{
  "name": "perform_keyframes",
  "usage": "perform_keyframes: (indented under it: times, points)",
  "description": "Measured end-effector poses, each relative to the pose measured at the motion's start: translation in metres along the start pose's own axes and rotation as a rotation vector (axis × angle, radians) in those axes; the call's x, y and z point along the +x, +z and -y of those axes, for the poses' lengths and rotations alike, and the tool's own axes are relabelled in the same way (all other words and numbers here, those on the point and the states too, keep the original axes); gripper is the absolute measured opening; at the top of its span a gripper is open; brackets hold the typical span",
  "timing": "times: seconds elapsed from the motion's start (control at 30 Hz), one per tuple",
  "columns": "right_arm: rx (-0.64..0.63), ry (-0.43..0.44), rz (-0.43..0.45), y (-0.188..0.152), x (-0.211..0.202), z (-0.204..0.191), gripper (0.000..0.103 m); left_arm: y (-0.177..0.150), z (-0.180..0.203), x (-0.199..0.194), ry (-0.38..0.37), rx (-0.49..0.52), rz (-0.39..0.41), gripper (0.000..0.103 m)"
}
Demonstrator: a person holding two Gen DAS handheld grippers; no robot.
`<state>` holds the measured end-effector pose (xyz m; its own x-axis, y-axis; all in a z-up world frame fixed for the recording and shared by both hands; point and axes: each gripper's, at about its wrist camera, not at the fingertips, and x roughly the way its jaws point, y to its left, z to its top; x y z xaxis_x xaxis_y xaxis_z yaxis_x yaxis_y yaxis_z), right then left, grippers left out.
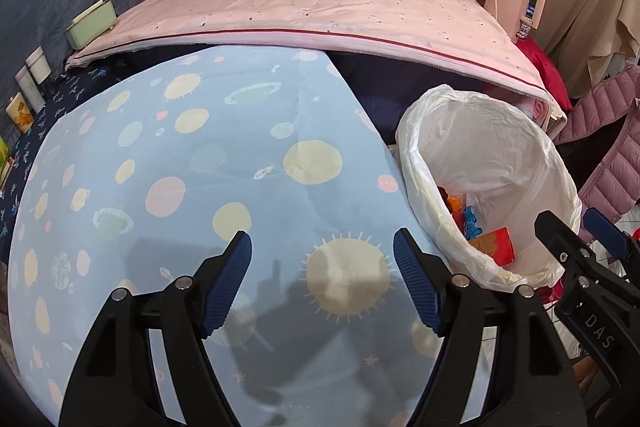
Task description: Collect trash
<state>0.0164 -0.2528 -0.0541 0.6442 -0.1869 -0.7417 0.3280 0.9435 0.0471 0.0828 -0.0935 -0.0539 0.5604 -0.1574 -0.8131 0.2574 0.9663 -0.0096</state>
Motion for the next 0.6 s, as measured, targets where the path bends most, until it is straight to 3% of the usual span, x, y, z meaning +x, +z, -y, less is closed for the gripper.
perform_keyframes:
  times: [0.4,0.47,0.6]
  points:
    - [-0.016,-0.021,-0.003,-0.008,0.004,-0.001,0.086,-0.008,0.003,0.005,0.005,0.004,-0.019,0.072]
    - [-0.023,-0.012,-0.011,-0.008,0.006,0.000,0.096,-0.009,0.003,0.006,0.005,0.006,-0.022,0.072]
    - [-0.035,-0.015,-0.015,-0.011,0.006,0.001,0.096,-0.011,0.006,0.008,0.006,0.010,-0.026,0.075]
